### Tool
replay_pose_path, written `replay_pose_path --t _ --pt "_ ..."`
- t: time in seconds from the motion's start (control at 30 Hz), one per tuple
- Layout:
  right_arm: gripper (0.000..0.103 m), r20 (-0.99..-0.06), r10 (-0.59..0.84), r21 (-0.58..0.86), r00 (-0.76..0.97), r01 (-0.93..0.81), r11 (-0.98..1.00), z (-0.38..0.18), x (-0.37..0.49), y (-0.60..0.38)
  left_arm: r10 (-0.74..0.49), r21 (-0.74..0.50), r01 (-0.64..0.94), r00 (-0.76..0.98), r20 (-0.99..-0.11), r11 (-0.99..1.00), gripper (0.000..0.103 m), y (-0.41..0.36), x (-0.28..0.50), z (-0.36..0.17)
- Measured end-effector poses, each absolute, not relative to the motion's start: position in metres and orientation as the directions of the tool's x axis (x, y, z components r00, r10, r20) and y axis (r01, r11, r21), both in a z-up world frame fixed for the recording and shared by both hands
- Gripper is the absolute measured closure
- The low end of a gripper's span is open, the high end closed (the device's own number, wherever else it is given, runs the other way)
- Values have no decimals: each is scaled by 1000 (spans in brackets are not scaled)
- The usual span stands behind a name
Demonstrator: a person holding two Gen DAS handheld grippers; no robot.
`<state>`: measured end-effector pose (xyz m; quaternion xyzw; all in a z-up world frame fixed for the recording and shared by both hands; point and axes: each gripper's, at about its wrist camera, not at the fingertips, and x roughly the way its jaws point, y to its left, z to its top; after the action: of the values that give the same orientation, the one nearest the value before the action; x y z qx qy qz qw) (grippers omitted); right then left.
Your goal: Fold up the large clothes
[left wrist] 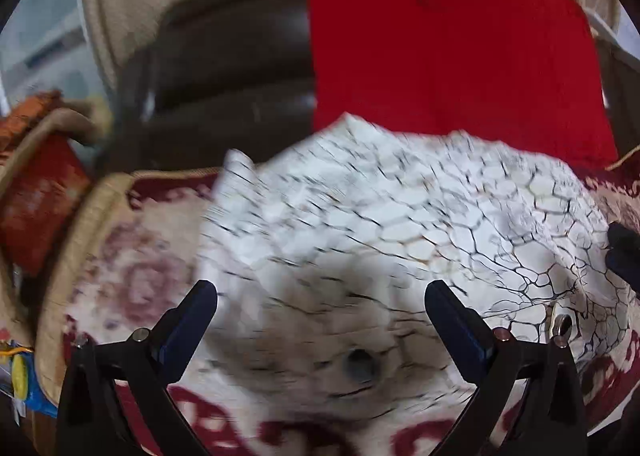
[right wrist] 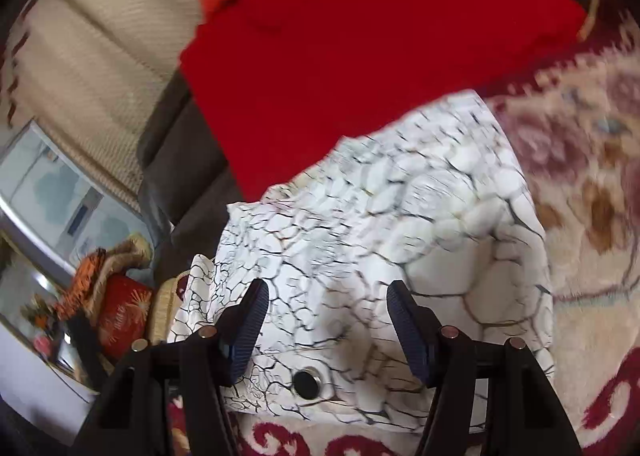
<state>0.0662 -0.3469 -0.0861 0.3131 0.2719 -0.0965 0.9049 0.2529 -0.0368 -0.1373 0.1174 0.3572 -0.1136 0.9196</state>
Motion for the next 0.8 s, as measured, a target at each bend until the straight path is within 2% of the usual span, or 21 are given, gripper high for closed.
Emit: replay_pose_path --t 0.2,0.5,0.7,0.8 --pt "37 -554 -47 385 831 307 870 -82 80 -298 -129 124 252 789 -601 960 0 8 234 -111" --pt "37 -575 -14 338 818 253 906 -96 107 -253 -87 136 198 820 -566 971 0 38 236 -109" --pt "37 -595 5 302 803 218 928 -100 144 -238 -47 159 168 816 -577 973 0 52 248 -122" --pt "37 -682 49 321 729 239 916 -118 171 -245 -11 151 144 759 -651 978 0 62 264 -146"
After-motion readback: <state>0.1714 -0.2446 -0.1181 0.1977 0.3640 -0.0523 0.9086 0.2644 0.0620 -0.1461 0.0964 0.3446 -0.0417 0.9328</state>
